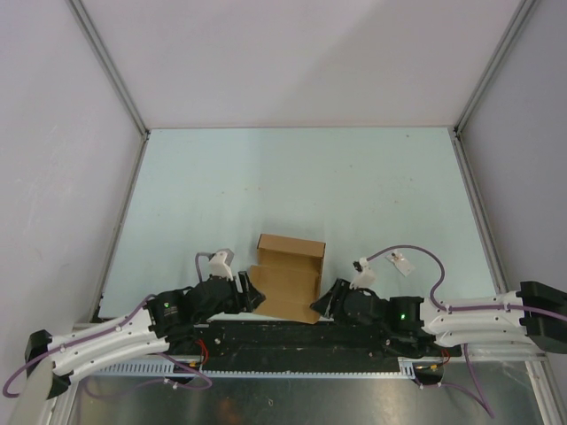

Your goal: Fold the paper box

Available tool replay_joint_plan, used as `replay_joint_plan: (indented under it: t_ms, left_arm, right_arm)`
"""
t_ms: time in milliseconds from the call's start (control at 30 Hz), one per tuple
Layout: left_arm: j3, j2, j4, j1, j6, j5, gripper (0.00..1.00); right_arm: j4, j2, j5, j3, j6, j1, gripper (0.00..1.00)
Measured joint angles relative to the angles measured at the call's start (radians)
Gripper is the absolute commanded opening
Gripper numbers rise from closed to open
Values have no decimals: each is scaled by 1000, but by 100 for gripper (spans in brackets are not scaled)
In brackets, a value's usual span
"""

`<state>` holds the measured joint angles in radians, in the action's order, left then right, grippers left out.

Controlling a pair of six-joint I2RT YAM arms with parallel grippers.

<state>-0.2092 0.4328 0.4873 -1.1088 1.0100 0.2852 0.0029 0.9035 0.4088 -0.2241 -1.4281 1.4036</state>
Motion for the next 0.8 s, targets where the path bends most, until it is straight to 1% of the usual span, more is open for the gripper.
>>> replay_joint_plan:
  t_ms: [333,600,800]
  left_arm:
    - [0,-2,-24,0,-9,-10,73]
    - [5,1,-88,-1,-25,-40,73]
    - [19,47,-147,-3,-35,-64,73]
  right_arm:
    - [69,5,-15,0,16,0,50]
    - [137,73,-32,0,27,-1,50]
    - [179,124,-42,0,34,-6,50]
